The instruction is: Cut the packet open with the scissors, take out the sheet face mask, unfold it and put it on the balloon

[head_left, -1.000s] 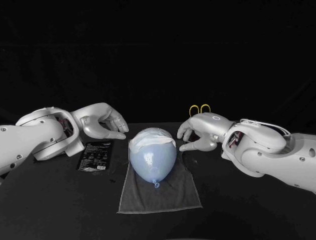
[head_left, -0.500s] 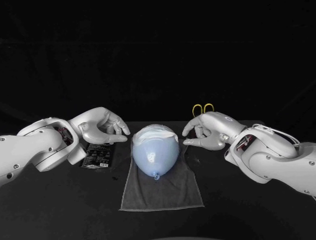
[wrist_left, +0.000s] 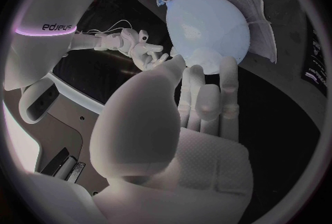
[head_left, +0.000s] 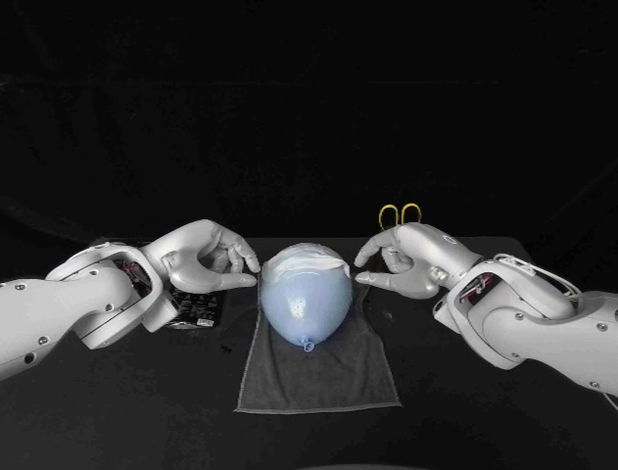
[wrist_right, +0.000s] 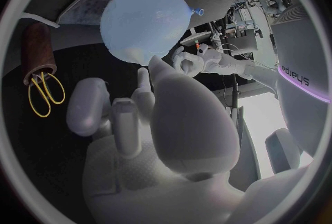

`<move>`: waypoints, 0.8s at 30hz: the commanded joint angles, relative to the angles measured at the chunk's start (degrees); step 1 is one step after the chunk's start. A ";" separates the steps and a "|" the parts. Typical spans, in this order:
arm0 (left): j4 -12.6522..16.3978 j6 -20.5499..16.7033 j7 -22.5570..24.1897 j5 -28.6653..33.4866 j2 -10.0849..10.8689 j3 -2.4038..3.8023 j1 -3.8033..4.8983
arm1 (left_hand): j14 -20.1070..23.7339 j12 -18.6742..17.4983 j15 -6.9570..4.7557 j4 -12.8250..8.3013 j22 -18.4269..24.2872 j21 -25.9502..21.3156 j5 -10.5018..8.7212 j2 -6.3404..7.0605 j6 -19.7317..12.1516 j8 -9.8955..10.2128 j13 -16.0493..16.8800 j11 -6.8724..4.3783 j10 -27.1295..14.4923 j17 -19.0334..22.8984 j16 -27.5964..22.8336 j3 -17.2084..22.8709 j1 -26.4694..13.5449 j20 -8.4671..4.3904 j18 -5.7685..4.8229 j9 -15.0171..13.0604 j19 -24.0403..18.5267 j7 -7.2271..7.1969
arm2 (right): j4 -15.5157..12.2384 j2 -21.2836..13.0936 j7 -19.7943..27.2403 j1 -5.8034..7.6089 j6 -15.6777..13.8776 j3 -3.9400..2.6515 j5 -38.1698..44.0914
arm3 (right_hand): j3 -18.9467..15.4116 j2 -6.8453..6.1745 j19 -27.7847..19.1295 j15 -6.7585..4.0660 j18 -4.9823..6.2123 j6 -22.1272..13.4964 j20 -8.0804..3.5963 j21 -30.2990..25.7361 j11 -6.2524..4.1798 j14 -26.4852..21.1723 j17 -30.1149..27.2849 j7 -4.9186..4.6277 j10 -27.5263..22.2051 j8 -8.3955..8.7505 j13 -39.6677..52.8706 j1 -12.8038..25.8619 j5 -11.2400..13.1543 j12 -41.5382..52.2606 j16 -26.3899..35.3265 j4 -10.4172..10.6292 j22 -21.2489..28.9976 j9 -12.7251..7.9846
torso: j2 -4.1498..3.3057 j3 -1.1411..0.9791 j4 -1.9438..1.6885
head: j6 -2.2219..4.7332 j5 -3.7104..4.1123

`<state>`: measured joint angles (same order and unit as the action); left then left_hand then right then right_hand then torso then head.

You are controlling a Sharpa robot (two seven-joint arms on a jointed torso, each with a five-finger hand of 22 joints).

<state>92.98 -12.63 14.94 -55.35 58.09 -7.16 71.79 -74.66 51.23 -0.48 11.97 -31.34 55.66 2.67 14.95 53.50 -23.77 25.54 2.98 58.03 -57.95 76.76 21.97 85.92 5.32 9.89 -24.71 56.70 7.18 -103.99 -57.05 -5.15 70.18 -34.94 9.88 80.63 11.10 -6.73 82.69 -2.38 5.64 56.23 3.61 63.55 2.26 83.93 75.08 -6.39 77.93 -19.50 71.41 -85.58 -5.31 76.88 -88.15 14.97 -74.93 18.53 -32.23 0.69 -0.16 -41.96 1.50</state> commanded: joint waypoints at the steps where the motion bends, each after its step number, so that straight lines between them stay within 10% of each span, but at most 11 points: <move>1: -0.06 -2.36 0.59 -0.79 -0.52 0.06 -0.07 | -0.64 0.47 -0.03 0.49 -0.21 0.40 0.14 0.18 -0.47 -0.46 0.34 -0.09 -0.24 -0.75 0.47 -0.15 -0.56 -0.02 0.60 -0.18 -0.28 -0.05 | 0.12 0.59 0.03 -0.09 -3.48 -0.03 0.29 | 0.54 0.17 0.39 0.17 -0.99 -0.27 0.11 0.47 -0.51 5.06 9.47 -0.02 1.55 -0.22 0.85 -0.71 -0.26 0.71 -0.41 -0.06 -7.43 0.01 | -0.05 -0.06 0.01 | -0.10 0.24; 24: -1.98 -6.25 0.39 -5.84 -3.39 0.07 -1.28 | -2.46 2.26 -0.58 1.79 -1.17 1.99 0.13 0.30 -0.63 -1.09 1.65 -0.83 -0.09 -3.88 2.23 -0.55 -0.95 -0.30 0.65 -0.26 -0.22 -0.90 | 1.60 5.02 0.14 -0.20 -4.40 -0.07 8.09 | 3.02 0.12 0.84 0.36 -1.27 -0.13 0.27 2.18 -0.32 5.34 11.03 -0.19 5.48 0.18 8.16 -1.83 0.19 5.89 -0.89 -1.02 -8.34 -0.49 | -0.07 0.02 -0.06 | -0.76 -0.26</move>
<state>91.07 -16.55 14.52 -58.03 54.91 -7.13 70.63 -76.70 53.15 -0.92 13.56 -32.44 57.43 2.67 15.42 52.88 -24.88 27.14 2.44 57.96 -61.89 78.77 21.33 85.45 5.29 9.78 -25.06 56.67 6.56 -102.37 -52.20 -5.25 69.99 -38.85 9.85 86.18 13.70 -6.70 82.99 -2.36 4.81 56.00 3.91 65.55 1.87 83.91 74.91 -6.61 83.04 -19.50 74.94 -86.78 -5.37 82.54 -88.71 13.91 -74.91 18.11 -32.29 0.66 -0.17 -42.64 1.38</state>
